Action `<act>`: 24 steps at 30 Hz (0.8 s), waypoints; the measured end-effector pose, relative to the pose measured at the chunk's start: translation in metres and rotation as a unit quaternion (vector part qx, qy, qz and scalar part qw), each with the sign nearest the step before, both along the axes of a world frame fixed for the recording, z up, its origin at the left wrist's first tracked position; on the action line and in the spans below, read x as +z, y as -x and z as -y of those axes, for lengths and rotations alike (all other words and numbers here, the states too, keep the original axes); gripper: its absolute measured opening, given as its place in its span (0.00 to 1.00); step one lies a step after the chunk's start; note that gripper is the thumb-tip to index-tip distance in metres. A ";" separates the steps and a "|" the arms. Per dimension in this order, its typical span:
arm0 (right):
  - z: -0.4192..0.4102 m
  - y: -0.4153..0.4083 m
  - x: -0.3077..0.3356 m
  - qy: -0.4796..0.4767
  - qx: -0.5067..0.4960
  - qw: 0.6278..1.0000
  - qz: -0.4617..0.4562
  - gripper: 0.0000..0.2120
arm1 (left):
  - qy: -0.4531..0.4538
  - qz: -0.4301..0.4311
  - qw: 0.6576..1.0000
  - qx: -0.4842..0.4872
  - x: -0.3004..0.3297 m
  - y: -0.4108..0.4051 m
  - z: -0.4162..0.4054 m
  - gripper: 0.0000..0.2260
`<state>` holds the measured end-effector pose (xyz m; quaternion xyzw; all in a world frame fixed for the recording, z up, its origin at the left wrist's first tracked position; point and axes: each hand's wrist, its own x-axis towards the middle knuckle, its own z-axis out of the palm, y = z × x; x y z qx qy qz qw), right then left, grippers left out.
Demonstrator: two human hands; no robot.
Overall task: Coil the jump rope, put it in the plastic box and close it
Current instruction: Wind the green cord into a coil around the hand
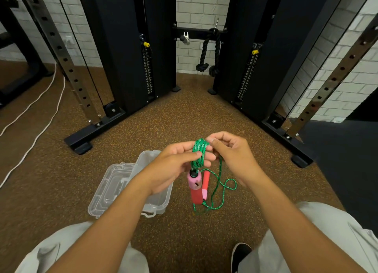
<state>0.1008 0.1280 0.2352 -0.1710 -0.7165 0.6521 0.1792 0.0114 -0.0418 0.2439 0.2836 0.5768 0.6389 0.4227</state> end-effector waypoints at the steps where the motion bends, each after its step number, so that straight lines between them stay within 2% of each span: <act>1: 0.005 0.001 -0.003 0.023 -0.003 1.000 -0.002 0.06 | -0.025 0.032 0.999 0.006 0.001 0.001 0.000 0.13; 4: 0.016 0.002 -0.014 0.020 0.007 1.000 0.021 0.11 | -0.074 0.094 0.993 0.018 0.001 0.003 0.000 0.17; 8: 0.028 0.003 -0.023 -0.060 0.029 0.996 0.061 0.18 | -0.075 0.079 0.993 0.039 0.003 0.006 0.002 0.19; 13: 0.034 0.003 -0.027 -0.245 0.035 0.965 0.082 0.09 | -0.053 0.069 0.995 0.056 0.005 0.009 0.006 0.22; 16: 0.038 0.000 -0.016 -0.330 0.043 0.940 0.073 0.06 | -0.028 0.030 0.996 0.074 0.006 0.009 0.005 0.22; 20: 0.038 -0.004 -0.001 -0.353 0.046 0.931 0.076 0.05 | 0.001 -0.046 0.994 0.102 0.007 0.009 0.005 0.24; 24: 0.031 -0.010 0.009 -0.354 0.034 0.932 0.075 0.05 | 0.013 -0.065 0.993 0.098 0.007 0.008 0.004 0.20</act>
